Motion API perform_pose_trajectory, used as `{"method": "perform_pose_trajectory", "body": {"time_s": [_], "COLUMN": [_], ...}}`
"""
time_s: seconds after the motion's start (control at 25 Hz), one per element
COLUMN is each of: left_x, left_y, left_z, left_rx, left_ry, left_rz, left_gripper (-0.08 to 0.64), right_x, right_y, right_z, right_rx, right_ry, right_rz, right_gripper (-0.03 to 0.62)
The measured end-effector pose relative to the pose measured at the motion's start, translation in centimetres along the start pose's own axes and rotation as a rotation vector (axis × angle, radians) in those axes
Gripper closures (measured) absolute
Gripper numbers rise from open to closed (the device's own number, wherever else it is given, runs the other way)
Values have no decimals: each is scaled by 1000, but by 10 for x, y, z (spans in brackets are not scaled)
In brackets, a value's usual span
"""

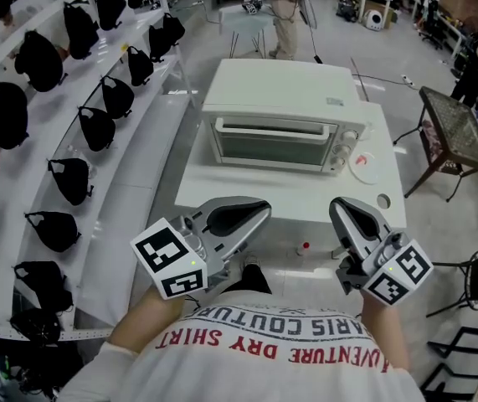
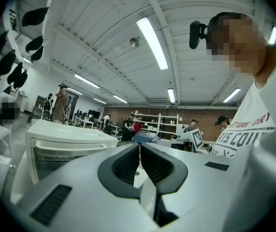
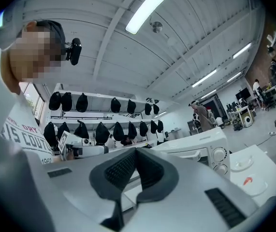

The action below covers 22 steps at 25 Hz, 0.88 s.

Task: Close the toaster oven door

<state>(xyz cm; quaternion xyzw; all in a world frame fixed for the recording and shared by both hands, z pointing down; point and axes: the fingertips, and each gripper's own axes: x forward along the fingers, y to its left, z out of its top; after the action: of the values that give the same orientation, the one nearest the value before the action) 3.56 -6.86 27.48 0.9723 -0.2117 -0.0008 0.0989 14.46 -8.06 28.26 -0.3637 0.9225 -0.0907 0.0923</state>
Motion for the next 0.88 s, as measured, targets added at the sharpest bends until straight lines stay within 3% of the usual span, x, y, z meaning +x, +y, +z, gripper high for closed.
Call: {"method": "perform_pose_trajectory", "body": {"time_s": [0.52,0.88], "left_x": [1,-2], "left_y": [-8,-15], "left_z": [-16,-16], "left_rx": [-49,-36], "left_ry": [29,35], "left_rz": [-23,-21], "left_gripper": [525,525], "right_x": [-8,-13], "right_y": [7,15], "right_z": [-19,-14], "right_rx": [23,4], "right_ry": [32,29], "right_rz": [-2,1], "right_gripper": [569,569]}}
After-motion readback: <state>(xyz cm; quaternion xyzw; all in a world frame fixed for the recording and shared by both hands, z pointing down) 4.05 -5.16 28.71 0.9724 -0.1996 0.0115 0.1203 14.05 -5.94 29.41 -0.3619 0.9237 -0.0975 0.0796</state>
